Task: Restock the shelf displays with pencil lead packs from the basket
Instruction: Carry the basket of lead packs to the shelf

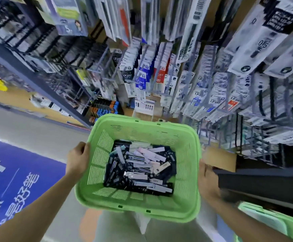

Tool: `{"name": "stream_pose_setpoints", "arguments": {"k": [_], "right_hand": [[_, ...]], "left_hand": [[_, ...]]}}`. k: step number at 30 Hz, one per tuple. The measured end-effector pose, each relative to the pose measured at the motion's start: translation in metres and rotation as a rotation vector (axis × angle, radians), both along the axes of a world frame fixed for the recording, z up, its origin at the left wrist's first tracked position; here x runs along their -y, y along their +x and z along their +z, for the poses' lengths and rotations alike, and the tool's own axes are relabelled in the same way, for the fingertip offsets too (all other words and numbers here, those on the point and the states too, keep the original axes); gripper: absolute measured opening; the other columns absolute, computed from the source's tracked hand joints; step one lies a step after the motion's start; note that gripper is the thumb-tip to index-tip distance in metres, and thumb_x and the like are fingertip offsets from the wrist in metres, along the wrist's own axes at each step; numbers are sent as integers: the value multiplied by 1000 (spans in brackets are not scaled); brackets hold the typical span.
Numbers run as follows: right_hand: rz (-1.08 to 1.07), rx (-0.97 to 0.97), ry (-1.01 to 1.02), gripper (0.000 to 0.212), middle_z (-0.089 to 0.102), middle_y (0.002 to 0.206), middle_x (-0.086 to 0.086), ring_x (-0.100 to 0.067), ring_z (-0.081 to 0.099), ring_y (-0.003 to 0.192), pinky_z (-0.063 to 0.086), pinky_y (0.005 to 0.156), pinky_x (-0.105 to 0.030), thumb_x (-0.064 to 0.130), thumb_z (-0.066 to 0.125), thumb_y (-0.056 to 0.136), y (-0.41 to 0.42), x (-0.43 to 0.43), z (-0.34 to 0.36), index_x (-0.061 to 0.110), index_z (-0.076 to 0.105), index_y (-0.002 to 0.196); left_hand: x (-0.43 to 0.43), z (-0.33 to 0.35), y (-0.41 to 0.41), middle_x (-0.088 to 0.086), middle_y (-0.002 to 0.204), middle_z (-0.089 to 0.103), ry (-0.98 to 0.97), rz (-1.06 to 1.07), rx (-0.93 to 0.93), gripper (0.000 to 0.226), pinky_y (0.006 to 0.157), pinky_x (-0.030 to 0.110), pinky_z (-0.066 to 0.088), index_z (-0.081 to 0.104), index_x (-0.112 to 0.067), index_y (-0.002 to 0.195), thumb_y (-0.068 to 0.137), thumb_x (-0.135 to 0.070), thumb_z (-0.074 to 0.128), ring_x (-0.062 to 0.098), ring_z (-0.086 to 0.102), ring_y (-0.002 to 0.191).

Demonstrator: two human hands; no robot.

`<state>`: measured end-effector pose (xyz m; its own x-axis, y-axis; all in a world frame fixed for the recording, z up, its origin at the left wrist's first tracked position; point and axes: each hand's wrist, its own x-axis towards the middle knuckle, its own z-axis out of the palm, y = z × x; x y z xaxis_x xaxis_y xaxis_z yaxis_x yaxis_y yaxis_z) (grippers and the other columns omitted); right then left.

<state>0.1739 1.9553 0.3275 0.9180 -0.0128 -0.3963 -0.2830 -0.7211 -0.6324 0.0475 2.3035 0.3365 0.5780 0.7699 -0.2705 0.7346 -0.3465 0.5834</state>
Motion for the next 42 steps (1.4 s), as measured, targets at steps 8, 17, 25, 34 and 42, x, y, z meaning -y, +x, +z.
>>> {"name": "stream_pose_setpoints", "arguments": {"k": [8, 17, 25, 34, 42], "right_hand": [[-141, -18, -143, 47, 61, 86, -28, -43, 58, 86, 37, 66, -40, 33, 28, 101, -27, -33, -14, -2, 59, 97], [-191, 17, -160, 45, 49, 60, -11, -37, 53, 68, 34, 58, -37, 37, 29, 101, -53, -24, -24, 13, 48, 68], [-226, 58, -65, 50, 42, 54, -10, -22, 38, 52, 26, 50, -34, 36, 31, 101, -71, 14, -30, 9, 35, 59], [-334, 67, -114, 48, 39, 52, -5, -25, 38, 52, 27, 51, -34, 36, 34, 101, -87, 17, -72, 15, 33, 58], [-439, 32, -190, 58, 44, 54, -12, -32, 46, 59, 31, 54, -34, 46, 35, 97, -96, -6, -155, -3, 49, 69]], "left_hand": [[-52, -31, 14, 9, 61, 43, -47, -227, -104, 29, 54, 36, 23, 42, -5, 78, 101, -21, 38, 28, 42, 62], [-50, -44, 5, 13, 61, 45, -52, -302, -47, 35, 52, 36, 26, 42, -4, 76, 101, -29, 38, 28, 42, 58], [-11, -65, -14, 10, 59, 38, -36, -305, 56, 35, 56, 36, 25, 39, -5, 70, 101, -22, 39, 24, 34, 58], [-18, -119, -11, 16, 63, 46, -1, -439, -40, 35, 56, 37, 28, 42, -3, 75, 101, -25, 37, 32, 45, 61], [-43, -183, 9, 20, 79, 56, -119, -515, -180, 39, 63, 36, 35, 51, 0, 86, 103, -28, 30, 32, 54, 75]]}}
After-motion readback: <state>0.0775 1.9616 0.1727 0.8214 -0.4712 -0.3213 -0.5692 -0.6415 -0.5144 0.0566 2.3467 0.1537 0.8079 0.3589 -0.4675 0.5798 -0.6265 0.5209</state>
